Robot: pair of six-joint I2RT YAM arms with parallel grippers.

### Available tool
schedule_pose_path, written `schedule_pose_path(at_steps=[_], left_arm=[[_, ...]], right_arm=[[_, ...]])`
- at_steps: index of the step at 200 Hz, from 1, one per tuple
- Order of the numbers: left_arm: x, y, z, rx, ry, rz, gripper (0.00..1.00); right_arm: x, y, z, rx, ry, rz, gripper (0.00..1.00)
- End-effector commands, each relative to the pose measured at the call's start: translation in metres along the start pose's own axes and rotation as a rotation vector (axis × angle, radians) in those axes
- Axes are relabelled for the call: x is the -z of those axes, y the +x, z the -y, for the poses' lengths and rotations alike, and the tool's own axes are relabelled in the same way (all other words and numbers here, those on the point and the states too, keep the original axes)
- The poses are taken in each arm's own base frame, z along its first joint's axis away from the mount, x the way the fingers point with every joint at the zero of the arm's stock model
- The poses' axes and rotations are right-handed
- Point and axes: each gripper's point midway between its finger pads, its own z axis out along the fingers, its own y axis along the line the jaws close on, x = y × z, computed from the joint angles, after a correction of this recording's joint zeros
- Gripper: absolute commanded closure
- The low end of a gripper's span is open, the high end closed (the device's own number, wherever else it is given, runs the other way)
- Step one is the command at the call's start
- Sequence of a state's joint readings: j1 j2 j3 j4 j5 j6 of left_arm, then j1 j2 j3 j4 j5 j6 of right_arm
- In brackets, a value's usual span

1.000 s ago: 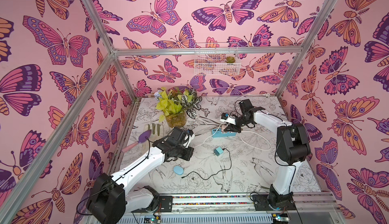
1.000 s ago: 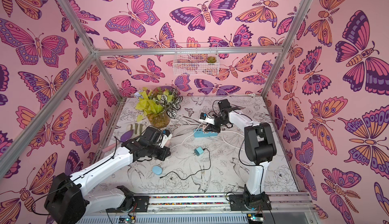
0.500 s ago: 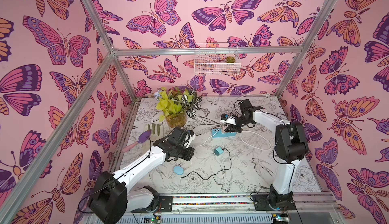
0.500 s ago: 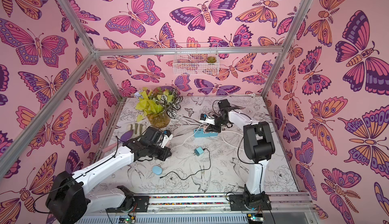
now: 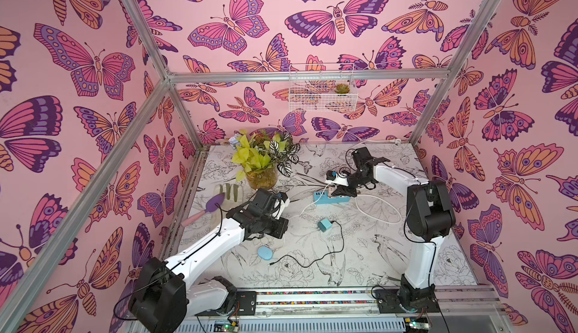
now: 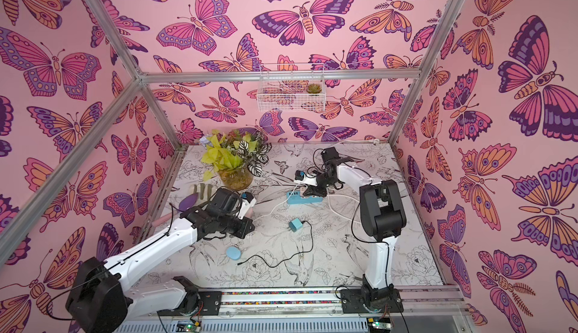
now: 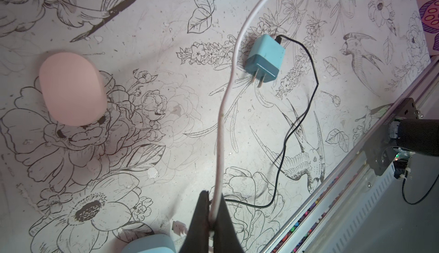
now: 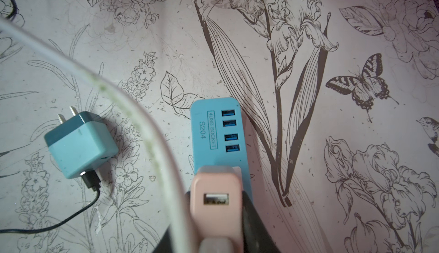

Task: Charge the bluetooth headset
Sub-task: Insert the plug into the socket.

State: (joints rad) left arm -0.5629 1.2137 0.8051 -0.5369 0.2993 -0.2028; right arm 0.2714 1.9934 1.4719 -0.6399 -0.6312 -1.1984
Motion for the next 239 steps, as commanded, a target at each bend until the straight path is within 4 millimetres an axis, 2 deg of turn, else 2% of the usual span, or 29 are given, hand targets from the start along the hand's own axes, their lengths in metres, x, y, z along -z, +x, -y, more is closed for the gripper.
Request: schedule_pose_path(at_steps=[1, 20, 98, 189, 211, 239], left_arm=[[0.002, -0.001, 0.002, -0.006, 0.019, 0.020, 1.00], [0.002, -0.002, 0.003, -0.008, 0.023, 0.021, 1.00], [0.004, -0.003, 0.006, -0.005, 0.038, 0.034, 1.00], [-0.004, -0.006, 0.006, 0.008, 0.052, 0.020, 1.00], [-0.005, -0.008, 0.006, 0.009, 0.050, 0.020, 1.00], [-0.004, -0.009, 0.007, 0.009, 0.052, 0.022, 1.00]], right_arm=[[-0.011, 0.030, -0.018, -0.040, -0.049, -0.116, 0.97], [-0.009, 0.024, -0.021, -0.028, -0.049, -0.099, 0.97], [-0.012, 0.036, -0.025, -0.031, -0.034, -0.141, 0.97], [-0.013, -0.022, -0.031, -0.110, -0.134, 0.065, 0.98], [-0.019, -0.017, -0.028, -0.121, -0.150, 0.031, 0.99], [-0.027, 0.001, -0.030, -0.097, -0.145, -0.054, 0.99]])
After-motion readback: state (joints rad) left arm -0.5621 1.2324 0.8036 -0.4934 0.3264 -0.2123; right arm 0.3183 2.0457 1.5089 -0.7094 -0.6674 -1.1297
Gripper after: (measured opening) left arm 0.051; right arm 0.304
